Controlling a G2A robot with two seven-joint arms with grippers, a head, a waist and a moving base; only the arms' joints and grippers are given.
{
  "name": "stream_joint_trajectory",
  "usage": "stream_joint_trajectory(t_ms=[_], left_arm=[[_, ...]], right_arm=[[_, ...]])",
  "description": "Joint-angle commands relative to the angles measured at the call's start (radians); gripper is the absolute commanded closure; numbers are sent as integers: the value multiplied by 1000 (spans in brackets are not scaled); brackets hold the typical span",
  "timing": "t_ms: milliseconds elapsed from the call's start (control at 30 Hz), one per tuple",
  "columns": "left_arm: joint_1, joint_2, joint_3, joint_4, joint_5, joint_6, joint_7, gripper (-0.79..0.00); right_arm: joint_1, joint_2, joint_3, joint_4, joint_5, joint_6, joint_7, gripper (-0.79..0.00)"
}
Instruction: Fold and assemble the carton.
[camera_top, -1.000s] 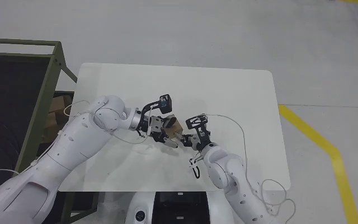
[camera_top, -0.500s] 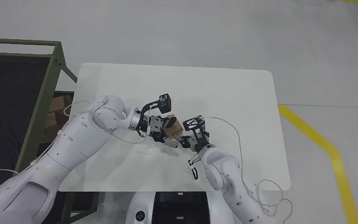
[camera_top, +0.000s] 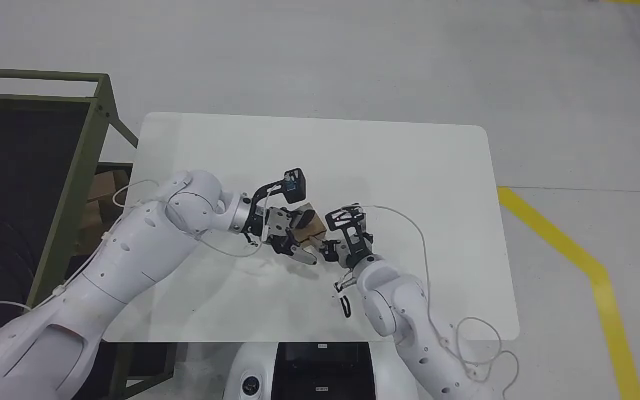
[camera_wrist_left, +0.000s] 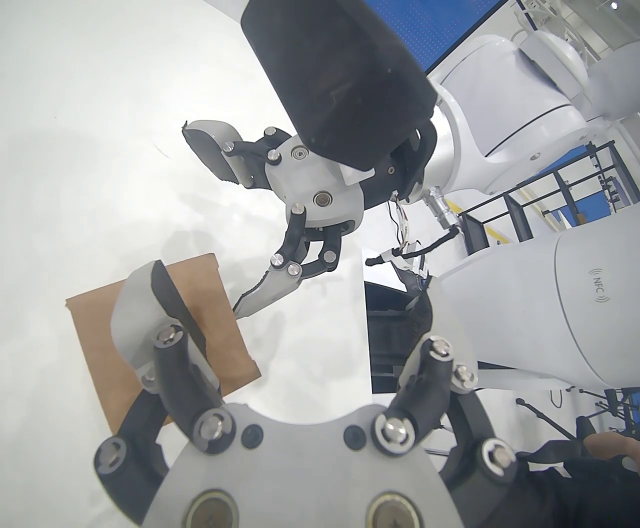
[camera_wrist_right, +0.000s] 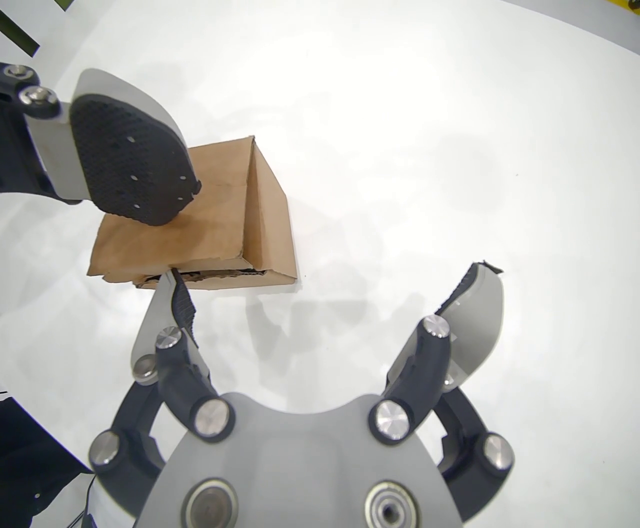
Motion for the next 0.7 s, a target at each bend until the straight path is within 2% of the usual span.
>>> stream_joint_trajectory(t_ms=[0,667], left_arm=[[-1,1,2,0,-2,1,-1,-785],[-10,3,12,-4,-10,0,0,-785]], right_arm=[[0,-1,0,1,-1,2,1,-785],[-20,-4,12,-6,6,-5,-31,-785]])
